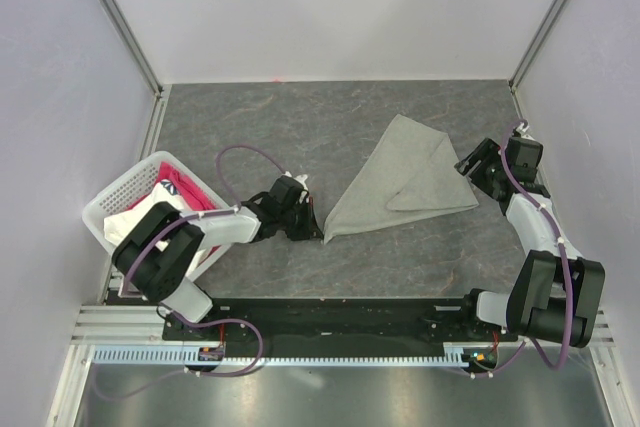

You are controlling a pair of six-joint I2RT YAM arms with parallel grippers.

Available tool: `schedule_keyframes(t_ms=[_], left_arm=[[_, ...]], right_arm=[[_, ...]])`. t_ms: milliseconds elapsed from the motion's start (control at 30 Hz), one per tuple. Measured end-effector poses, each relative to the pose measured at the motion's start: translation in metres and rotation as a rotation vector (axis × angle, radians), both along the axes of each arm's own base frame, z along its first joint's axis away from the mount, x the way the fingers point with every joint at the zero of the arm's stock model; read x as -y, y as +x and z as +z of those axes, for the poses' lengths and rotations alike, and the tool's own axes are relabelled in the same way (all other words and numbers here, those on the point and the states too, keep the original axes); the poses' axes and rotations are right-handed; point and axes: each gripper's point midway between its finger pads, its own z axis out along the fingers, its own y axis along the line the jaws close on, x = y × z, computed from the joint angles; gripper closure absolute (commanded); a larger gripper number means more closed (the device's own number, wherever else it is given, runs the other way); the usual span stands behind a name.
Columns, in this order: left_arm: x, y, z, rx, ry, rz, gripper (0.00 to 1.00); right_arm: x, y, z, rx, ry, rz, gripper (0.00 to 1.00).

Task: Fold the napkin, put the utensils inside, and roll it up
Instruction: Fold the napkin

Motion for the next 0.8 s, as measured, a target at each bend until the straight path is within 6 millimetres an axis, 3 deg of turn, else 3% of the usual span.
schedule_keyframes(t_ms=[267, 533, 800], left_arm=[[-0.006, -0.008, 0.007, 0.001, 0.001, -0.002, 0.98], [-0.011, -0.010, 0.048, 0.107, -0.073, 0.007, 0.98], [-0.014, -0.017, 0.039, 0.079, -0.062, -0.001, 0.98]], right_arm=[[-0.001, 0.001, 0.000, 0.004, 0.002, 0.003, 0.27], [-0.004, -0.001, -0.005, 0.005, 0.013, 0.016, 0.27], [-0.005, -0.002, -0.008, 0.006, 0.022, 0.016, 0.27]])
